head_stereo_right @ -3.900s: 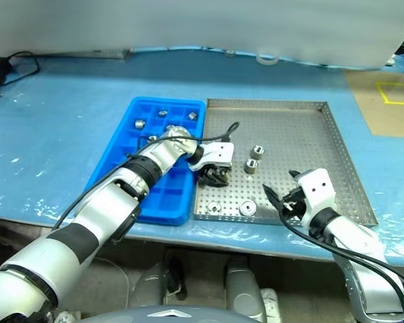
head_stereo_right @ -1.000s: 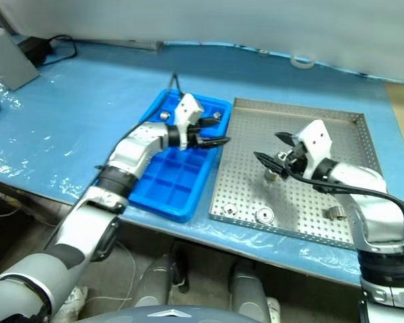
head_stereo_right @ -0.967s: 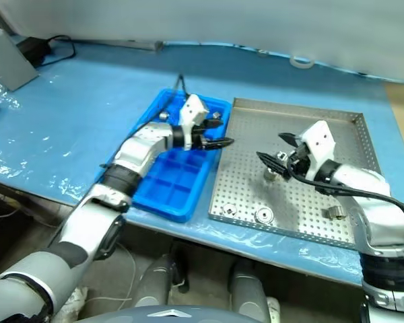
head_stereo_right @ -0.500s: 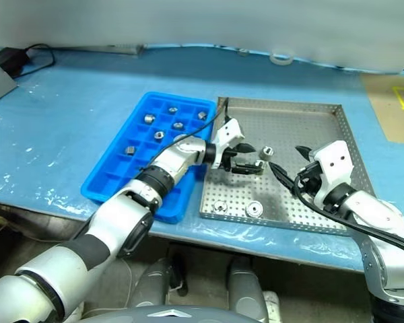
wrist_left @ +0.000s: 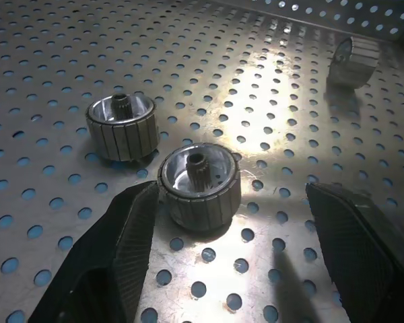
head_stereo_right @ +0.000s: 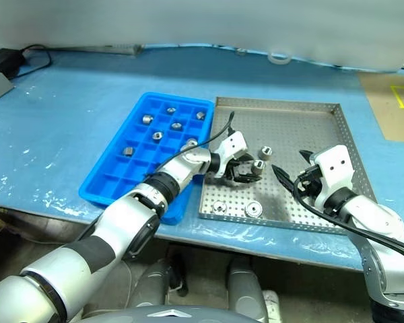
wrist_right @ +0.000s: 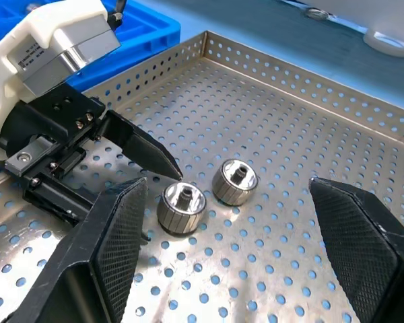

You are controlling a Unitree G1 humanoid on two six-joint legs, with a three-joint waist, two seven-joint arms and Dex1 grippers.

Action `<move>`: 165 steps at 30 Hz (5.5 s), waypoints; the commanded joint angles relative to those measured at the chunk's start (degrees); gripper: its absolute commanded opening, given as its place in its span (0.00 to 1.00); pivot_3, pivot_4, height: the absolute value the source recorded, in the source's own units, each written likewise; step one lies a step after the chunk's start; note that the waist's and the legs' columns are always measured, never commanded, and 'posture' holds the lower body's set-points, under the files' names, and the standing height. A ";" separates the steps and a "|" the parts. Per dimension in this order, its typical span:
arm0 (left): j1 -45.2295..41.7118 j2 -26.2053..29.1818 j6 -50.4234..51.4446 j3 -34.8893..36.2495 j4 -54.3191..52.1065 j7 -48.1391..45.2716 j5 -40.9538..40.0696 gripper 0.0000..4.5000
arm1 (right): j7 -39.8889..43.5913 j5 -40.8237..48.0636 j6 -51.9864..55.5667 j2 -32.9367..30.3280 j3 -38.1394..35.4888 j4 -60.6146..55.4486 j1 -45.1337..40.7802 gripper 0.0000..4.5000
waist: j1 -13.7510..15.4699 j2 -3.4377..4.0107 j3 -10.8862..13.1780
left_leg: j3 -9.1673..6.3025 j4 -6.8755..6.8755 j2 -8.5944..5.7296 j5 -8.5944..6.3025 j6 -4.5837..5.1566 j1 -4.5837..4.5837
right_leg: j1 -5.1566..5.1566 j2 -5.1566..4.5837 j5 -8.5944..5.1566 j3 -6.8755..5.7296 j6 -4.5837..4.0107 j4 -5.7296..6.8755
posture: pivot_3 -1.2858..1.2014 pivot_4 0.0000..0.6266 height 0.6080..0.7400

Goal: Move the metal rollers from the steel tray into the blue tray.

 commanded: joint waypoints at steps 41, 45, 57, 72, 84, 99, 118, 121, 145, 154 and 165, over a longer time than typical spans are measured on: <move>-0.12 -8.40 -1.03 2.62 2.29 4.95 -0.15 0.55 | -2.07 -5.01 -4.94 2.20 3.45 -2.08 3.42 0.90 | -1.79 0.07 -0.04 | 0.00 0.02 -0.02 -0.08 0.11 0.04 | 0.13 0.00 0.03 0.00 0.03 -0.22 | 0.28 0.24 1.00; 0.07 -7.83 -0.85 2.79 2.29 5.15 -0.20 0.37 | -2.10 -5.16 -5.07 2.27 3.85 -1.87 3.16 0.90 | -1.82 0.06 -0.04 | 0.00 0.02 -0.02 -0.09 0.13 0.04 | 0.15 0.00 0.03 0.00 0.04 -0.26 | 0.28 0.24 1.00; -0.64 -5.31 -0.90 4.65 0.84 4.79 -2.13 0.37 | -2.15 -5.40 -4.85 2.55 5.33 -1.22 1.37 0.90 | -1.83 0.07 -0.04 | 0.00 0.01 -0.02 -0.11 0.16 0.04 | 0.19 0.00 0.05 0.00 0.04 -0.34 | 0.29 0.24 1.00; 5.63 9.36 15.82 9.56 -34.40 -5.60 -12.63 0.37 | 0.57 -4.20 -5.61 2.12 7.07 1.54 -4.17 0.90 | -1.32 0.09 -0.02 | 0.01 -0.07 0.00 -0.14 0.22 -0.03 | 0.08 -0.01 0.06 -0.01 0.02 -0.34 | 0.33 0.24 1.00; 26.67 28.17 29.01 16.93 -70.00 -0.23 -18.89 0.37 | 6.25 -3.92 -7.99 2.40 13.31 8.91 -14.78 0.90 | 0.26 0.11 0.00 | 0.01 -0.08 0.02 -0.10 0.14 -0.04 | 0.06 -0.01 0.08 -0.05 -0.01 -0.27 | 0.40 0.24 1.00; 56.00 40.87 32.95 30.33 -96.63 8.75 -23.35 0.37 | 17.44 -7.60 -15.56 2.08 21.75 27.86 -29.51 0.90 | 6.15 0.07 0.01 | -0.01 -0.16 0.03 -0.02 -0.34 0.06 | 0.00 -0.01 0.08 -0.05 -0.01 -0.02 | 0.52 0.24 1.00; 69.67 41.09 30.50 29.55 -95.58 17.06 -19.71 0.37 | 23.21 -10.97 -20.67 4.33 24.37 37.49 -35.76 0.90 | 9.50 0.04 0.00 | -0.04 -0.30 0.09 0.15 -0.64 0.17 | -0.10 0.06 0.08 -0.03 0.00 0.23 | 0.57 0.24 1.00; 69.08 40.73 28.77 29.17 -93.18 17.86 -18.75 0.37 | 23.38 -11.23 -20.88 4.32 24.49 37.50 -35.44 0.90 | 9.50 0.03 -0.01 | -0.04 -0.31 0.09 0.16 -0.65 0.21 | -0.08 0.06 0.08 -0.02 0.00 0.24 | 0.57 0.24 1.00; 62.51 40.69 30.21 24.53 -91.10 19.76 -19.07 0.82 | 22.97 -12.49 -21.85 4.58 24.11 37.33 -34.14 0.90 | 9.44 0.02 -0.02 | -0.05 -0.29 0.10 0.22 -0.72 0.21 | -0.13 0.07 0.08 -0.01 0.00 0.40 | 0.55 0.24 1.00; 57.50 39.69 31.01 23.54 -91.19 20.12 -20.35 0.89 | 22.87 -12.55 -21.85 4.54 23.75 37.42 -34.37 0.90 | 9.54 0.02 -0.02 | -0.05 -0.29 0.11 0.23 -0.73 0.22 | -0.12 0.07 0.08 -0.02 0.00 0.42 | 0.55 0.24 1.00; 42.85 35.39 36.59 15.38 -91.53 18.59 -23.74 0.89 | 25.12 -9.55 -19.32 -0.69 18.44 36.69 -34.20 0.90 | 9.30 0.01 -0.03 | -0.05 -0.21 0.10 0.28 -0.69 0.17 | -0.13 0.07 0.09 -0.03 -0.01 0.46 | 0.52 0.24 1.00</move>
